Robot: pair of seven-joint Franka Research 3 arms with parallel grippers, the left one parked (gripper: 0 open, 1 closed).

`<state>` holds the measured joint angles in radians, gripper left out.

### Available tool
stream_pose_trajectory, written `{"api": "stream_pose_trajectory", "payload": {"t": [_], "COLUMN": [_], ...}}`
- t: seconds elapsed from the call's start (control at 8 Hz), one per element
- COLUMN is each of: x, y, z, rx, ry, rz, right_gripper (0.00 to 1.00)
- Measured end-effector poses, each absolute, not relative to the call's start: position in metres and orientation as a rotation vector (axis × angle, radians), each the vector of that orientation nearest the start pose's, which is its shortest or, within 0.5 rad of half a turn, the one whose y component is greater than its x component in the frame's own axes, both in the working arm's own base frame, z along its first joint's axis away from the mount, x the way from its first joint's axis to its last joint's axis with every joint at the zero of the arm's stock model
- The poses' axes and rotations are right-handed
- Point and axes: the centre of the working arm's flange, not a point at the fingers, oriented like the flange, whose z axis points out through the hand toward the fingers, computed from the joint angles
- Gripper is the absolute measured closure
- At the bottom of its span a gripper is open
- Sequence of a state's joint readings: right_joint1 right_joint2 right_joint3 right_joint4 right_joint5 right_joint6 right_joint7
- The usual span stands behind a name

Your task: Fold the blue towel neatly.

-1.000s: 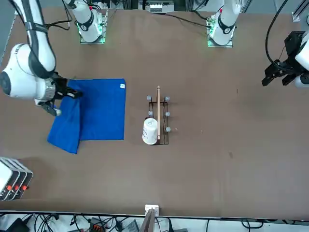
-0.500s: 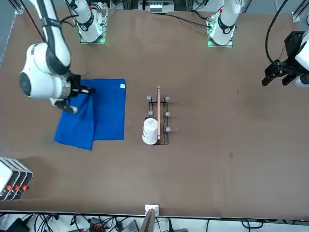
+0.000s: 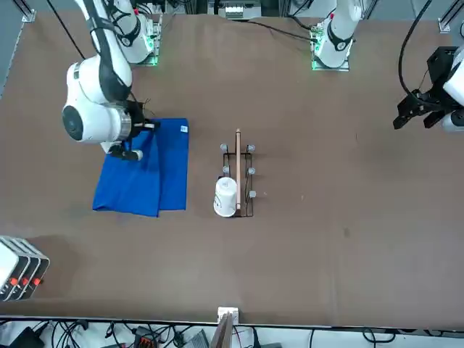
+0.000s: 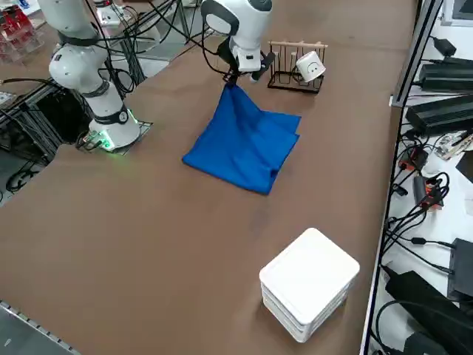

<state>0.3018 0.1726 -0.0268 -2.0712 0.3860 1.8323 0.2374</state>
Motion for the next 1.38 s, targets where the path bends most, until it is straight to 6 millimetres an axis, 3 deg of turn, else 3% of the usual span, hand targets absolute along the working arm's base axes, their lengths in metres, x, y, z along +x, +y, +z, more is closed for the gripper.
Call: {"api": "stream_pose_trajectory", "payload": {"t": [0.5, 1.0, 1.38], "x": [0.480, 0.467, 0.454], "y": [0.219, 0.249, 0.279], "z": [0.316, 0.303, 0.277], "rx": [-2.851, -2.870, -2.898], "ry": [0.074, -0.004, -0.068], "rz": [0.741, 0.761, 0.767], "right_gripper": [0.97, 0.97, 0.97]}}
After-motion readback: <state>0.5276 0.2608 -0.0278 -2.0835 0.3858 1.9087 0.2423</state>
